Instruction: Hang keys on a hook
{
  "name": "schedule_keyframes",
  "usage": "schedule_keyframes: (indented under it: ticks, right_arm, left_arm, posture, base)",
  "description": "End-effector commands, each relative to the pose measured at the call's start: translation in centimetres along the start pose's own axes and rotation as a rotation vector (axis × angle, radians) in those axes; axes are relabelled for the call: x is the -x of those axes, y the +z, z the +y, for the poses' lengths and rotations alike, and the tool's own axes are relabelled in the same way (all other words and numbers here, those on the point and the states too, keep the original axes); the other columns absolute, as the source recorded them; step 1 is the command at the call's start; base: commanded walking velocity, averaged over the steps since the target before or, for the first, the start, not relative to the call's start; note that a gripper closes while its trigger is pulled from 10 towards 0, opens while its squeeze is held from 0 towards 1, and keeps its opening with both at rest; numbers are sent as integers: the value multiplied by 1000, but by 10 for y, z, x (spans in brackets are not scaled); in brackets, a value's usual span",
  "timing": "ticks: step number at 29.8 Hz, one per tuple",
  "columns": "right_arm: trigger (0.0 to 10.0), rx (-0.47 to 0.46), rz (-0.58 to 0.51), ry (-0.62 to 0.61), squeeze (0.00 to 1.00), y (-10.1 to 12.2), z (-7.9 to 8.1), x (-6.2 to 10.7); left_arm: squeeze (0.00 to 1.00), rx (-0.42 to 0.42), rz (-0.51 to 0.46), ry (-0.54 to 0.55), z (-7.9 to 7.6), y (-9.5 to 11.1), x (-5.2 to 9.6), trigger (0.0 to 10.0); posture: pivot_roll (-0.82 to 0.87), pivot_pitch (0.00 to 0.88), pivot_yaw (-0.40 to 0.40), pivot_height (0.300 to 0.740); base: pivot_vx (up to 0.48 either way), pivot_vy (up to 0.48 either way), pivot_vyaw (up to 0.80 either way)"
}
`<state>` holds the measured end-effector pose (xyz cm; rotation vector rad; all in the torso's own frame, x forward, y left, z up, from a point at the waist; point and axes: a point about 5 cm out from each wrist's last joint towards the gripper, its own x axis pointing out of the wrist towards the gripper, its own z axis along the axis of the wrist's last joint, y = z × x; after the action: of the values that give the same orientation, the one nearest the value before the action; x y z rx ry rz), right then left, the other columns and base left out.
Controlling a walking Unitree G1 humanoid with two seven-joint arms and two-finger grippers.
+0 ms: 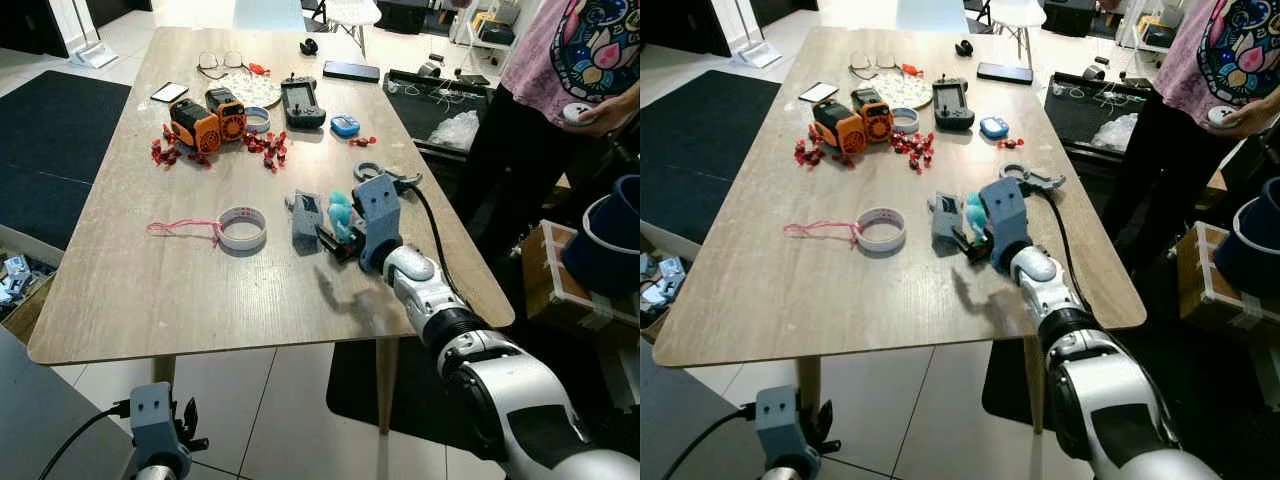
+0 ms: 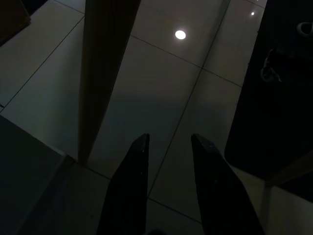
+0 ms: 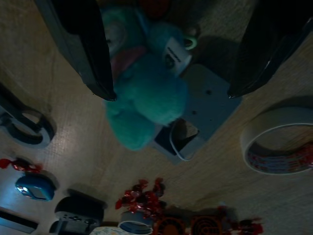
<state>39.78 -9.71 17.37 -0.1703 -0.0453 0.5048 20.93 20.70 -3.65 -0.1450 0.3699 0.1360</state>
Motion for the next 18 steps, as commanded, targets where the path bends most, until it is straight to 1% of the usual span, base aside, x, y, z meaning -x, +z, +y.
schedule_keyframes:
  ticks: [1, 2, 18]
  right_arm:
    - [2000, 1, 22, 11, 0, -7, 2, 2]
    - [0, -2, 24, 14, 0, -7, 2, 2]
    - [0, -15, 31, 24, 0, -8, 3, 2]
  left_arm:
    - [0, 25, 36, 13, -1, -9, 4, 10000]
    - [0, 27, 36, 14, -1, -9, 4, 10000]
    - [0, 29, 37, 6, -3, -9, 3, 10000]
  posture:
    - [65, 139, -73, 740]
    - [65, 139, -74, 740]
    - [66, 136, -74, 740]
  base:
    - [0, 0, 0]
    - [0, 0, 0]
    - [0, 0, 0]
